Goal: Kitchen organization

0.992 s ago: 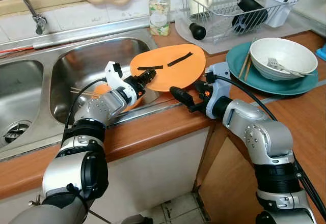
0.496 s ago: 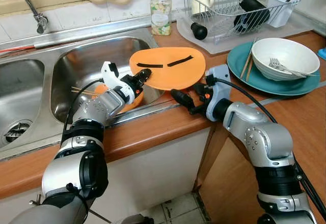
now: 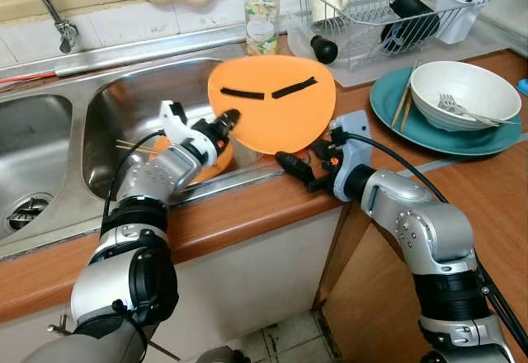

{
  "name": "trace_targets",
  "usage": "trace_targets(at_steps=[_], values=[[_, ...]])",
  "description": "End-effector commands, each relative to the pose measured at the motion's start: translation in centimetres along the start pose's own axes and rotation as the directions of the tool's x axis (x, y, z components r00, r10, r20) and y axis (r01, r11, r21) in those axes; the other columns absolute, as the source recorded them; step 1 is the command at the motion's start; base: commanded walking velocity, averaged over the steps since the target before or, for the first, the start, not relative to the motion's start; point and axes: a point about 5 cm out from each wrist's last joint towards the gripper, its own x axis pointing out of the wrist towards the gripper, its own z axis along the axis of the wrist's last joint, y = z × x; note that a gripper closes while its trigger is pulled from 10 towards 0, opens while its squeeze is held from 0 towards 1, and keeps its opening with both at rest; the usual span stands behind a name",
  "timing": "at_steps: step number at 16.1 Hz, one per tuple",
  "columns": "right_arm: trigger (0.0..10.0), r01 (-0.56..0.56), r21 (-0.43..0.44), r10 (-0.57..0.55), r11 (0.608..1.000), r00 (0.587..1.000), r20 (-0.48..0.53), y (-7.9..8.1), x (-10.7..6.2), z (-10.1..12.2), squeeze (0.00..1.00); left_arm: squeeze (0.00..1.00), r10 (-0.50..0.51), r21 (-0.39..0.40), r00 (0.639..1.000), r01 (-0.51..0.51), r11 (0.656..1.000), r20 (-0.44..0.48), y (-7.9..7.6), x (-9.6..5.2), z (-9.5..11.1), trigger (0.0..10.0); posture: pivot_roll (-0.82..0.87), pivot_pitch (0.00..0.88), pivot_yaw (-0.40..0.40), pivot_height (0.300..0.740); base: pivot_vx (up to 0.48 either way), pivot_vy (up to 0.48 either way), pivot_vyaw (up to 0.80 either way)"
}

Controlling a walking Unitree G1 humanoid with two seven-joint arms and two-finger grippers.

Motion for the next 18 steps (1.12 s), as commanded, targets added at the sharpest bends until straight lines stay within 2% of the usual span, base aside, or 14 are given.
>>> trace_targets(at_steps=[1,3,4,8,10,12,13,15,18], values=[[10.0,-0.019,-0.046,0.022,0.999,0.998,0.056,0.6,-0.3,1.2,0.0,0.0,-0.012,-0.017,0.999,0.012,1.0,0.041,-0.4,-0.3,0.9,0.0,-0.14,0.0,0.105,0.74,0.0,0.0,0.0],[10.0,-0.031,-0.065,0.035,0.997,0.997,0.07,0.9,-0.4,1.6,0.0,0.0,-0.051,-0.047,0.991,0.057,0.997,0.121,-1.5,-0.9,2.4,0.0,-0.13,0.0,0.104,0.74,0.0,0.0,0.0],[10.0,-0.034,-0.072,0.04,0.997,0.996,0.076,1.0,-0.4,1.8,0.0,0.0,-0.063,-0.044,0.989,0.07,0.997,0.133,-1.8,-1.2,2.8,0.0,-0.13,0.0,0.104,0.74,0.0,0.0,0.0],[10.0,-0.084,-0.131,0.099,0.988,0.988,0.115,2.0,-0.6,3.2,0.0,0.0,-0.099,-0.035,0.965,0.111,0.993,0.244,-3.6,-4.1,5.6,0.0,-0.12,0.0,0.096,0.74,0.0,0.0,0.0],[10.0,-0.097,-0.156,0.115,0.983,0.987,0.114,2.4,-0.8,3.4,0.0,0.0,-0.08,0.022,0.957,0.077,0.997,0.279,-3.8,-5.4,6.4,0.0,-0.12,0.0,0.095,0.74,0.0,0.0,0.0],[10.0,-0.1,-0.213,0.121,0.972,0.988,0.091,2.6,-1.2,3.4,0.0,0.0,0.031,0.134,0.944,-0.079,0.988,0.329,-3.3,-7.2,7.3,0.0,-0.11,0.0,0.094,0.74,0.0,0.0,0.0],[10.0,-0.099,-0.262,0.12,0.96,0.991,0.064,2.7,-1.4,3.1,0.0,0.0,0.121,0.195,0.926,-0.201,0.96,0.358,-2.6,-8.2,7.8,0.0,-0.11,0.0,0.089,0.74,0.0,0.0,0.0],[10.0,-0.103,-0.29,0.12,0.952,0.992,0.042,2.7,-1.6,2.8,0.0,0.0,0.172,0.2,0.922,-0.252,0.947,0.347,-2.2,-8.7,7.6,0.0,-0.11,0.0,0.086,0.74,0.0,0.0,0.0],[10.0,-0.12,-0.321,0.132,0.94,0.991,0.015,3.0,-1.7,2.6,0.0,0.0,0.287,0.156,0.909,-0.344,0.926,0.303,-0.9,-8.2,6.8,0.0,-0.11,0.0,0.095,0.74,0.0,0.0,0.0]])
